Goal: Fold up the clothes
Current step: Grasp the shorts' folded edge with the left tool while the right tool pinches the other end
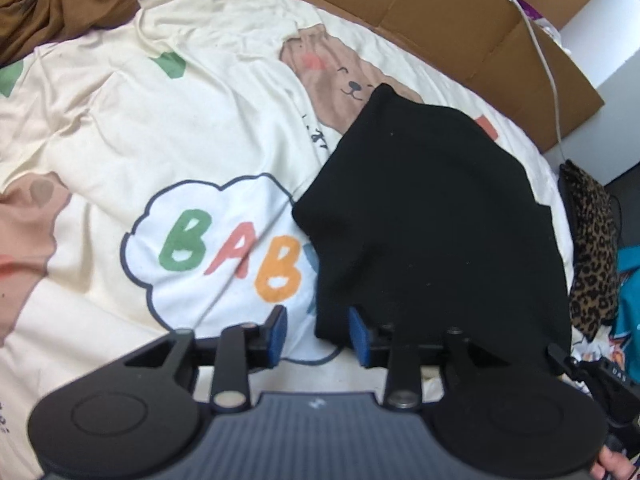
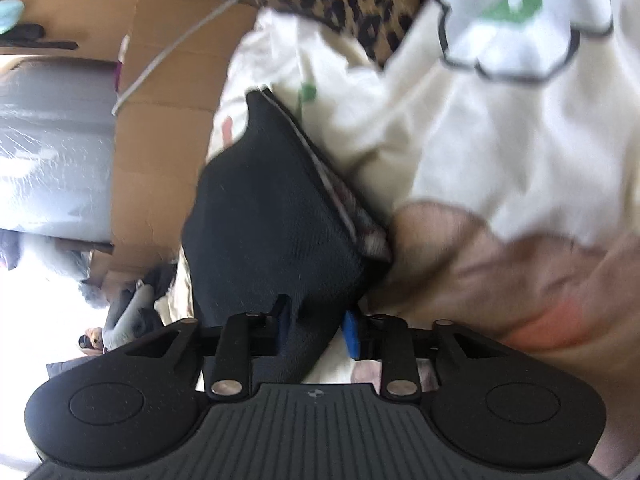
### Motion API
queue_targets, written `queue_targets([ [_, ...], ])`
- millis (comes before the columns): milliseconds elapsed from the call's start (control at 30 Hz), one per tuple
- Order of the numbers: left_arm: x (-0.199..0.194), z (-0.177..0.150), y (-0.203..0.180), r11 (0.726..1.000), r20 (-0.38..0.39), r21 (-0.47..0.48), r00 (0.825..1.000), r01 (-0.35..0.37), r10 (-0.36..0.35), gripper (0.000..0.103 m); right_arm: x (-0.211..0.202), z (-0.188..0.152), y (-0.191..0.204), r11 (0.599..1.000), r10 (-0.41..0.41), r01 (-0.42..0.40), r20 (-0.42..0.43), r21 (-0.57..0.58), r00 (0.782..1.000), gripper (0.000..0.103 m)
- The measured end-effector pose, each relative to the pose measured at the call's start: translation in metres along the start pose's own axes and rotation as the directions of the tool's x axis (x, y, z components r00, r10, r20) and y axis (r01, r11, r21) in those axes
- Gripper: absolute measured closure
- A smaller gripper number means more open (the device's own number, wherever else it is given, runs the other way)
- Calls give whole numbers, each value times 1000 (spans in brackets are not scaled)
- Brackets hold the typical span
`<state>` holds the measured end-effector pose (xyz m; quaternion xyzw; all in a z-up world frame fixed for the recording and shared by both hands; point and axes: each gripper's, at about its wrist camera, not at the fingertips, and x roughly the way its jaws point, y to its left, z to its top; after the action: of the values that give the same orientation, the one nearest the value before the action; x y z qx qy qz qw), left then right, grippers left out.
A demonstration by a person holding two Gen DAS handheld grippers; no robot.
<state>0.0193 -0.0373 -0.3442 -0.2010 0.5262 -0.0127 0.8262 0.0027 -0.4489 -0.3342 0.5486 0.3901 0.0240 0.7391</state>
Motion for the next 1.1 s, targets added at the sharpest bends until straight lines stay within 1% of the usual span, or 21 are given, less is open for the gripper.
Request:
queue_targets([
  [100,4,-1,2,1000,12,-14,1000,11,-11,57,-2,4,2,1000,21,-22,34,20,999,77],
  [133,6,-1,3,1000,14,-25,1000,16,-16,57,0,5,2,1000,15,-16,36,14,999,77],
  [233,15,-2,8,996,9,-80,999,45,-45,56,11,4,-3,1000,7,-8,37,18,999,76],
  [333,21,-5,13,991,15,-120,998,66,-64,55,19,4,-8,998,24,-26,41,52,999,77],
  [400,23,-9,17,980,22,-172,995,101,-99,53,24,3,-8,997,39,-41,34,58,999,77],
  [533,26,-17,26,947,40,-273,985,172,-167,52,29,0,-10,996,59,-60,23,63,998,77],
  [567,27,-18,28,939,45,-291,983,183,-177,52,29,0,-11,996,61,-63,27,68,998,79],
  [600,27,-19,30,930,49,-312,981,193,-187,53,29,1,-11,995,61,-63,29,72,998,86],
  [633,28,-20,32,920,50,-335,979,202,-196,54,30,1,-12,996,57,-59,29,73,998,89],
  [667,29,-20,34,909,48,-361,978,209,-205,54,30,1,-12,996,55,-57,28,75,998,90],
  [733,28,-22,40,880,39,-422,974,219,-224,57,30,1,-12,995,57,-59,27,75,998,90],
  [833,26,-29,49,819,45,-521,967,238,-252,57,31,1,-13,995,62,-64,25,78,998,90],
  [900,28,-34,51,789,52,-563,963,247,-264,57,32,1,-16,994,68,-70,25,88,997,90],
  [967,31,-36,48,770,61,-581,958,262,-280,55,32,1,-17,993,70,-72,23,90,997,90],
  [1000,33,-36,47,763,66,-587,956,270,-287,52,32,1,-17,993,70,-72,21,89,997,90],
  [1100,40,-35,41,749,87,-597,951,289,-297,48,32,2,-17,994,72,-73,16,85,997,90],
])
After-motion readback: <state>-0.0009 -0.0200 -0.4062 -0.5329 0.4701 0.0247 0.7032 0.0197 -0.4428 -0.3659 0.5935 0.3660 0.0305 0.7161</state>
